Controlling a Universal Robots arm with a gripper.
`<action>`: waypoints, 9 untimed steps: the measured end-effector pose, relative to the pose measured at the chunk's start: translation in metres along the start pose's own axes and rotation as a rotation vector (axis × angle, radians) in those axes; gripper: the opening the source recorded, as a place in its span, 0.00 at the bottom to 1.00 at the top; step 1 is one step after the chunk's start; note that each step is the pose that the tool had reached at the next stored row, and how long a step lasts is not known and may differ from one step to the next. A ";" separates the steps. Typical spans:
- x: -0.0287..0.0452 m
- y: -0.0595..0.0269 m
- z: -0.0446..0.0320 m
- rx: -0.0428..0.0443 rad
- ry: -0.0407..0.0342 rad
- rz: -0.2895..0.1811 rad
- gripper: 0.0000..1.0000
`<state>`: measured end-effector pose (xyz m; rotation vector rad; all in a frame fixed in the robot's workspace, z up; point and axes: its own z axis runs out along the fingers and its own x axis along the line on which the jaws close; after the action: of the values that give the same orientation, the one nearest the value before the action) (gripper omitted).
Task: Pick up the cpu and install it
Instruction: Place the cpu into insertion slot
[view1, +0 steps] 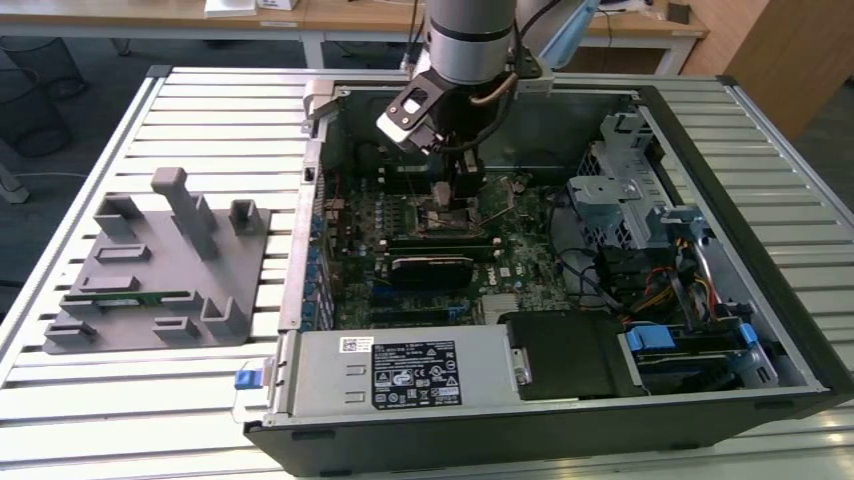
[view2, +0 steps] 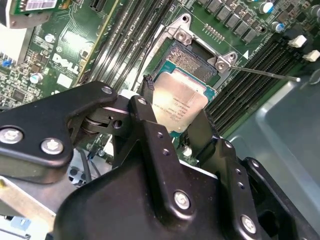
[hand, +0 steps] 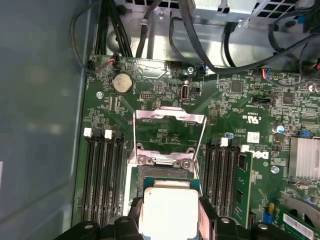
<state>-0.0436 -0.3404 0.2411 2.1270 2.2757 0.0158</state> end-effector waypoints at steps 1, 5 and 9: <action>0.0000 -0.0001 0.0018 0.0000 0.0001 0.002 0.53; 0.0001 -0.0002 0.0073 0.0000 0.0006 0.013 0.53; 0.0002 -0.0004 0.0118 0.0001 0.0014 0.019 0.53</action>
<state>-0.0436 -0.3404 0.2293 2.1497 2.2560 0.0176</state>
